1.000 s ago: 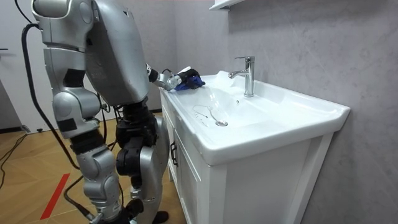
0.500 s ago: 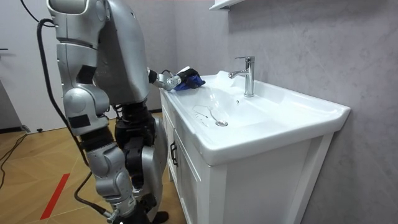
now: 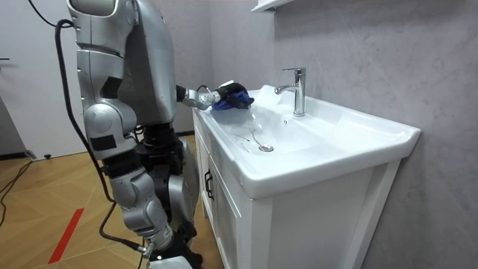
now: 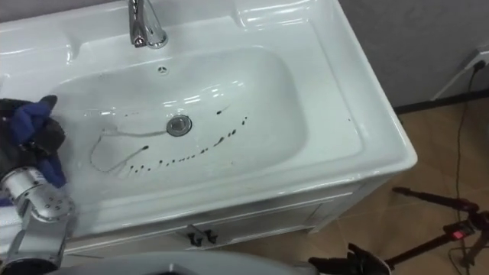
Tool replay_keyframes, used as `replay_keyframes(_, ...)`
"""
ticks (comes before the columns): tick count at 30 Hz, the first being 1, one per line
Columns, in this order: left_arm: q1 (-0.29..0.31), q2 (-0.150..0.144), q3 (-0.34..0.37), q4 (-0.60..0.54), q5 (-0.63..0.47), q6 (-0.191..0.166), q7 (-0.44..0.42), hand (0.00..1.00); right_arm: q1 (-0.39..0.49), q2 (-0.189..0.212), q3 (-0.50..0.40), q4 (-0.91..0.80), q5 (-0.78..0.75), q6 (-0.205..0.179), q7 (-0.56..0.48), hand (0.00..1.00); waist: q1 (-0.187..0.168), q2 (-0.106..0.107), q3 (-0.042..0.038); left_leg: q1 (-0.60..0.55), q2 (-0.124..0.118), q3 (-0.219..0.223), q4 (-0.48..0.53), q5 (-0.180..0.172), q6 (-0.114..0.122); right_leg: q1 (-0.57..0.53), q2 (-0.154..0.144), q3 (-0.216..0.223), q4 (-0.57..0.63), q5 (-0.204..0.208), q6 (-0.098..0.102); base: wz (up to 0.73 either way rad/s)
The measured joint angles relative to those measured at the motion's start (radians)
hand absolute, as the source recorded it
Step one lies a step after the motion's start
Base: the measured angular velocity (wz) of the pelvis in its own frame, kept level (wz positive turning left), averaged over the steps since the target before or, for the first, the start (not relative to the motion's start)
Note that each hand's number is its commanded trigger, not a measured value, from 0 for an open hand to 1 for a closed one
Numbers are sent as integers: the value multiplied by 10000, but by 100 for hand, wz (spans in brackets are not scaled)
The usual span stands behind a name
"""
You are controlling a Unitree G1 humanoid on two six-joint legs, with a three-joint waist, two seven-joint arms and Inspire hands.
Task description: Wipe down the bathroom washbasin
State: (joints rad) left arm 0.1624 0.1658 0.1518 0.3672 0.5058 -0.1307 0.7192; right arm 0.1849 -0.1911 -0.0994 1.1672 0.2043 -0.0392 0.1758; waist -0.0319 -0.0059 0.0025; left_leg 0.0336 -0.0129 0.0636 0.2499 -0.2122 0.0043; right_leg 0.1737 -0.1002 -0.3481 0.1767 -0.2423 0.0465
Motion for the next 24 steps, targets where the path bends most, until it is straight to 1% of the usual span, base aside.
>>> replay_keyframes(2, -6, -3, -278, -208, 77, -163, -251, 100, 40, 49, 4, 0, 26, -190, 35, 0, -58, -27, 7, -96, 18, -2, 90, -2, 1, 2, 10, 6, 63, 4, -6, 2)
replay_keyframes(3, -6, -2, -328, -291, 77, -195, -294, 100, 41, 48, 3, 2, 26, -233, 38, 0, -86, -29, 14, -128, 20, -5, 103, -2, 1, -6, 10, 3, 75, 5, -8, 5)
replay_keyframes(5, -54, -2, -442, -497, 81, -381, -357, 100, 62, 47, 2, 4, 24, -356, 34, 0, -178, -2, 21, -206, 21, -6, 214, -20, 27, -18, 15, 51, 85, 14, -20, 4)
replay_keyframes(10, -378, -2, -592, -559, 85, -644, -450, 100, 106, 46, 0, 4, 101, -362, 31, 0, -198, 36, 19, -234, 36, 7, 244, -30, 42, -115, 63, 280, 96, 60, -39, -2)
replay_keyframes(13, -392, -2, -598, -705, 85, -648, -483, 100, 91, 46, -4, 5, 175, -357, 27, 0, -202, 76, 18, -307, 75, 55, 250, -35, 41, -176, 118, 461, 86, 116, -70, -6)
replay_keyframes(15, -391, -3, -604, -704, 85, -647, -515, 100, 110, 46, -6, 5, 217, -354, 23, 0, -211, 96, 16, -308, 91, 69, 255, -35, 40, -183, 131, 472, 86, 126, -81, 0)
replay_keyframes(18, -382, -3, -900, -691, 103, -646, -557, 100, 108, 17, -5, 6, 227, -349, 15, 0, -204, 137, 15, -272, 99, 93, 248, -34, 39, -244, 137, 480, 86, 131, -87, 0)
replay_keyframes(20, -376, 1, -1127, -509, 399, -621, -649, 100, 143, -24, -3, 18, 225, -331, 23, 0, -207, 173, 6, -271, 110, 147, 219, -30, 35, -291, 140, 527, 89, 133, -91, -6)
replay_keyframes(21, -353, 0, -1179, -485, 514, -571, -699, 100, 144, -29, -4, 22, 225, -330, 26, 0, -203, 180, 5, -270, 113, 160, 220, -30, 35, -295, 142, 548, 89, 133, -91, -8)
replay_keyframes(23, -238, 2, -1313, -483, 1149, -405, -874, 100, 139, -30, -6, 104, 222, -330, 80, 0, -212, 175, 6, -266, 123, 202, 217, -30, 35, -319, 152, 632, 88, 134, -92, -6)
replay_keyframes(24, -218, 7, -1342, -483, 1271, -392, -935, 100, 142, -32, -7, 119, 236, -328, 107, 0, -201, 173, 5, -266, 126, 216, 213, -30, 35, -313, 152, 654, 88, 134, -93, -7)
